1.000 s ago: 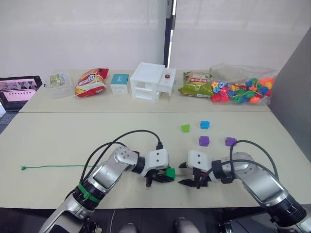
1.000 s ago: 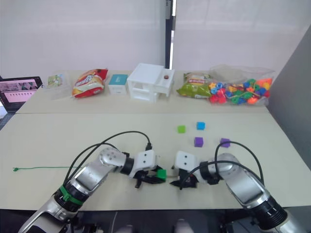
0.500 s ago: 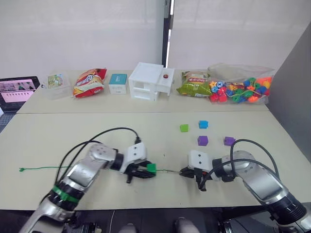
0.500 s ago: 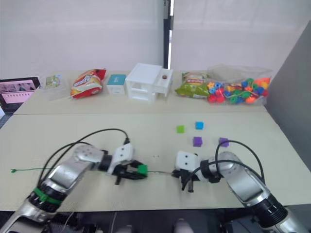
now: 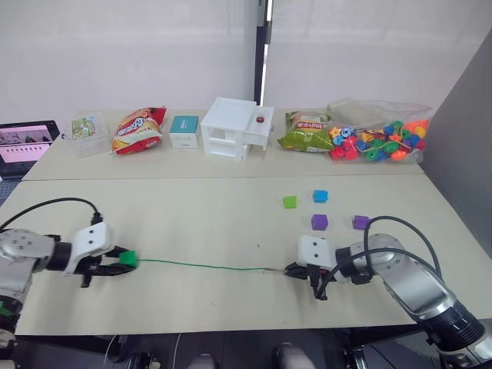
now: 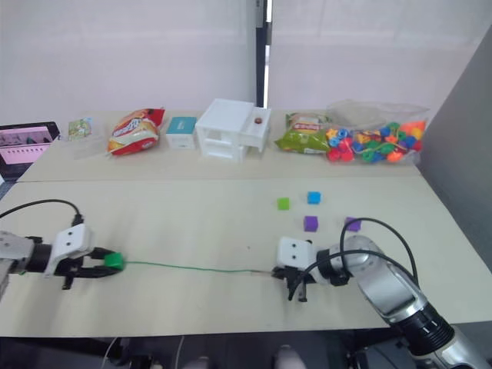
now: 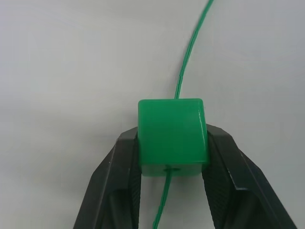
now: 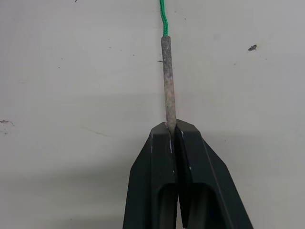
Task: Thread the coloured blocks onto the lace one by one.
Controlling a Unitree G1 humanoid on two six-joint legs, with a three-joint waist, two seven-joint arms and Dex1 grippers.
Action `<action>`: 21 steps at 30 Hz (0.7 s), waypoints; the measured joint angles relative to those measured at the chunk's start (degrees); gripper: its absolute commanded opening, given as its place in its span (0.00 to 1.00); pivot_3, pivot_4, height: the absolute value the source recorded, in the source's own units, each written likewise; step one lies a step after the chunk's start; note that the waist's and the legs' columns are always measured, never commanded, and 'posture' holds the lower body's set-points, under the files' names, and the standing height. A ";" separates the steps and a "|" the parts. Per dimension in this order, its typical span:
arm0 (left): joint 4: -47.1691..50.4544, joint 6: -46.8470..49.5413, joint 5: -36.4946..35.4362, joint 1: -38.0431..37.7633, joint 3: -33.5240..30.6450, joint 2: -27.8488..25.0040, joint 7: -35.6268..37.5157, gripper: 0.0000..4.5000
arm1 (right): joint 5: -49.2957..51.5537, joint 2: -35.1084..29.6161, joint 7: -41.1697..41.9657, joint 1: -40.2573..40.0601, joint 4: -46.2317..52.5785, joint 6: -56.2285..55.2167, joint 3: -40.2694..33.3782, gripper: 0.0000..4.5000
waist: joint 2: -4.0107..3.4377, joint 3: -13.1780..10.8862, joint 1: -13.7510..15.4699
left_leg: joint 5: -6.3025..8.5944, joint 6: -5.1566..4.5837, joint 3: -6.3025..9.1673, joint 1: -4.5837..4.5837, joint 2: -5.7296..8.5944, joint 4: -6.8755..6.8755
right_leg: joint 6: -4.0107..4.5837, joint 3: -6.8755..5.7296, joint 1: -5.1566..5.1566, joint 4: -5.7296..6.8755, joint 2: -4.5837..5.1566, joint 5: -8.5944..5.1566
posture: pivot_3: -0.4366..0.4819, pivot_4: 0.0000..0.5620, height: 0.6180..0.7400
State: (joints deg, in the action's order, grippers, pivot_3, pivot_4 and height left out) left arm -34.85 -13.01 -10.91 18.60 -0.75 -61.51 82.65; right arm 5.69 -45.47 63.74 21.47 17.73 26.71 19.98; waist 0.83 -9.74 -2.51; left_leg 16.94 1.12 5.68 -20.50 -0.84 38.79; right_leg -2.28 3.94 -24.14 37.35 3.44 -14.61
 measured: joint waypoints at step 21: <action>44.91 38.37 -16.21 0.44 0.81 7.25 -4.92 0.99 | -0.41 6.03 0.64 8.78 1.48 7.96 4.26 0.00 | 0.02 -0.04 0.05 | 0.00 0.00 0.03 0.02 0.04 0.09 | 0.00 0.03 -0.03 0.36 0.03 0.00 | 0.48 0.27 1.00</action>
State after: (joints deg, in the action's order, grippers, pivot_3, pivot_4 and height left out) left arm 10.06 25.36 -27.12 19.03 0.05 -54.26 77.73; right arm 5.28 -39.45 64.39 30.25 19.20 34.66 24.24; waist 0.86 -9.78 -2.46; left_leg 16.94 1.13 5.72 -20.48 -0.80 38.88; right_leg -2.28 3.97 -24.16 37.71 3.47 -14.61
